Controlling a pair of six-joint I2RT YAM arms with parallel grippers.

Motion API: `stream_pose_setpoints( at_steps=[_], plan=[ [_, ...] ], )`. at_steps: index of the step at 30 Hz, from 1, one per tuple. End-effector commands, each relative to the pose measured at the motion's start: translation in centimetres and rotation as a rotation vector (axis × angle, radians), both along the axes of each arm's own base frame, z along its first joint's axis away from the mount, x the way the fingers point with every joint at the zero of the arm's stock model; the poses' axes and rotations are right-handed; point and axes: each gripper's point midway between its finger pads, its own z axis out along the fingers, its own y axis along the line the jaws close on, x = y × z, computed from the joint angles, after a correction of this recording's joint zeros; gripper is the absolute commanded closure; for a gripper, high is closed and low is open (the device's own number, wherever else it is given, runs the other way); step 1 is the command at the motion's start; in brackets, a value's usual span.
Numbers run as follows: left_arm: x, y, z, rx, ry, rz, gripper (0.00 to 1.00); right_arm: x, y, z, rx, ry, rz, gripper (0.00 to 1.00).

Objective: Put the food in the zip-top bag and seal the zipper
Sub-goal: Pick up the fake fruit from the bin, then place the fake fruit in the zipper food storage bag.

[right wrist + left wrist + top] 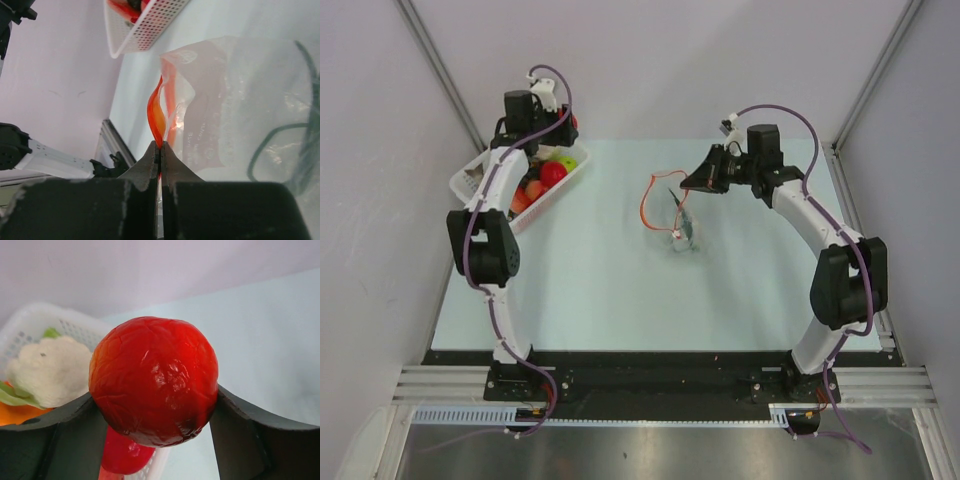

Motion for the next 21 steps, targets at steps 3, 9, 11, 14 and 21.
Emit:
stream_pose_setpoints(
  at_steps=[3,9,11,14,21],
  plan=[
    [-6.5,-5.4,13.1,-0.177,-0.208,-0.26,0.57,-0.2,2.7,6.4,0.187,-0.049,0.064,1.0],
    [-16.0,-12.8,14.6,-0.241,-0.183,-0.561,0.57,-0.4,3.3,8.1,0.281,-0.022,0.09,1.0],
    [-18.8,-15.3,13.6,-0.25,-0.156,-0.641,0.56,-0.4,3.3,7.8,0.279,-0.015,0.091,1.0],
    [-22.3,-18.1,12.7,-0.237,-0.149,-0.728,0.55,0.0,3.1,6.9,0.274,0.005,0.077,1.0],
    [-24.3,-21.6,6.1,-0.155,0.006,-0.749,0.49,0.5,3.2,6.0,0.289,0.026,0.075,1.0]
  ],
)
